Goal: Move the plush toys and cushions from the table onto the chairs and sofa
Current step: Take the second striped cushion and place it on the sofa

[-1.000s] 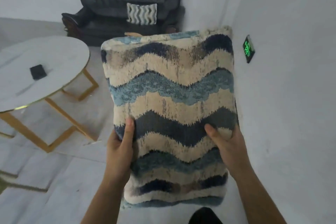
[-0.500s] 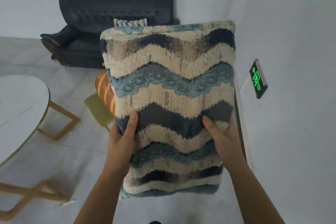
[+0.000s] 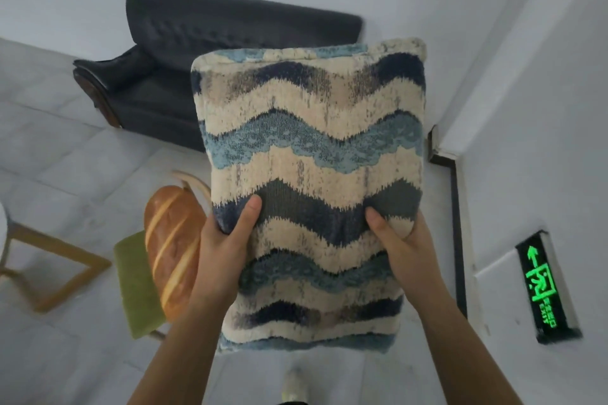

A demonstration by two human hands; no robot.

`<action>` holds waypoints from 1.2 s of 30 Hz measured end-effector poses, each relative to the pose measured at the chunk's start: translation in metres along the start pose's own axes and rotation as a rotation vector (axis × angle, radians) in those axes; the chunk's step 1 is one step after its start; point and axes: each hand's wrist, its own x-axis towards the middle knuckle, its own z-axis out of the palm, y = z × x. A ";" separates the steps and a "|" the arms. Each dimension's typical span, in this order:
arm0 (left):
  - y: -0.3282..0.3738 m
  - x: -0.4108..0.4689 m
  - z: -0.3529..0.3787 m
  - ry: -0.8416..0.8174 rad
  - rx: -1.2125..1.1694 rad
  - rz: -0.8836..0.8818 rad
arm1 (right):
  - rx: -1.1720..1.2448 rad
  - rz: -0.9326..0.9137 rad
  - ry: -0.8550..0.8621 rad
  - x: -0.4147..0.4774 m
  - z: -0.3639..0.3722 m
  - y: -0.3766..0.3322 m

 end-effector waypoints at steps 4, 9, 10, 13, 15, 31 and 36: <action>0.028 0.109 0.053 -0.039 -0.028 -0.024 | 0.025 -0.015 0.048 0.116 0.004 -0.012; 0.013 0.246 0.111 -0.021 -0.003 -0.018 | 0.087 0.010 0.054 0.259 0.021 0.019; 0.007 0.274 0.122 -0.009 0.006 -0.022 | 0.091 0.013 0.034 0.290 0.027 0.027; 0.002 0.355 0.153 0.048 0.009 -0.030 | 0.115 0.032 -0.035 0.387 0.051 0.047; 0.010 0.405 0.165 0.115 0.005 -0.030 | 0.123 0.058 -0.109 0.454 0.073 0.048; 0.057 0.736 0.040 0.634 -0.185 0.035 | 0.109 -0.005 -0.616 0.764 0.408 0.023; 0.083 0.877 -0.015 0.538 -0.158 0.034 | 0.050 0.045 -0.511 0.845 0.510 0.009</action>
